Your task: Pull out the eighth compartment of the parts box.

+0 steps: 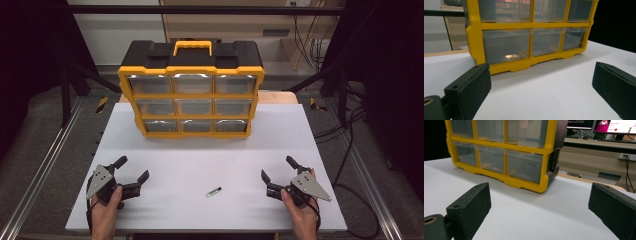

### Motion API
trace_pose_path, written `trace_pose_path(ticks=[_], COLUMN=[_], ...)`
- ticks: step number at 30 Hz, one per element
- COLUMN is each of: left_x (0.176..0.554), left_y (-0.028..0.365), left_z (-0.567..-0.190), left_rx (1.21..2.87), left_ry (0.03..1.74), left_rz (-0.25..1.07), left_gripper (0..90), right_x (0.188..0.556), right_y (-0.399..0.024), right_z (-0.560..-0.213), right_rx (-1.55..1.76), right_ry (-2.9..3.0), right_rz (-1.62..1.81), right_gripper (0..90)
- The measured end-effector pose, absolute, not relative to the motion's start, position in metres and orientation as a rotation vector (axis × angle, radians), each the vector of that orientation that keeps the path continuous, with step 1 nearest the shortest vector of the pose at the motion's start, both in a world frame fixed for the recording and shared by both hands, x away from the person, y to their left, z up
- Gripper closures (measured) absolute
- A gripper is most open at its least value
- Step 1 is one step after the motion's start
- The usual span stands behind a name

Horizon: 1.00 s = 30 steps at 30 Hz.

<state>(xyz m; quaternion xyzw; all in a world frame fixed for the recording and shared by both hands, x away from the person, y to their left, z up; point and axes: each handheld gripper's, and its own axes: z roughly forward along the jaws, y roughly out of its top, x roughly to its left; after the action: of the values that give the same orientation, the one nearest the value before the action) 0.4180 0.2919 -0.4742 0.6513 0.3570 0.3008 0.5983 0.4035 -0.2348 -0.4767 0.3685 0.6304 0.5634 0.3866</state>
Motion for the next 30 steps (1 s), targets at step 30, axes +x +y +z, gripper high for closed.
trace_pose_path(ticks=[30], left_x=[0.439], left_y=[0.241], left_z=[-0.441], left_rx=[1.77], left_ry=[0.695], left_rz=[1.022], left_gripper=[6.3], right_x=[0.405], right_y=[-0.23], right_z=[-0.476], right_rx=[0.934], right_ry=[1.627], right_rz=[1.406], right_gripper=[3.2])
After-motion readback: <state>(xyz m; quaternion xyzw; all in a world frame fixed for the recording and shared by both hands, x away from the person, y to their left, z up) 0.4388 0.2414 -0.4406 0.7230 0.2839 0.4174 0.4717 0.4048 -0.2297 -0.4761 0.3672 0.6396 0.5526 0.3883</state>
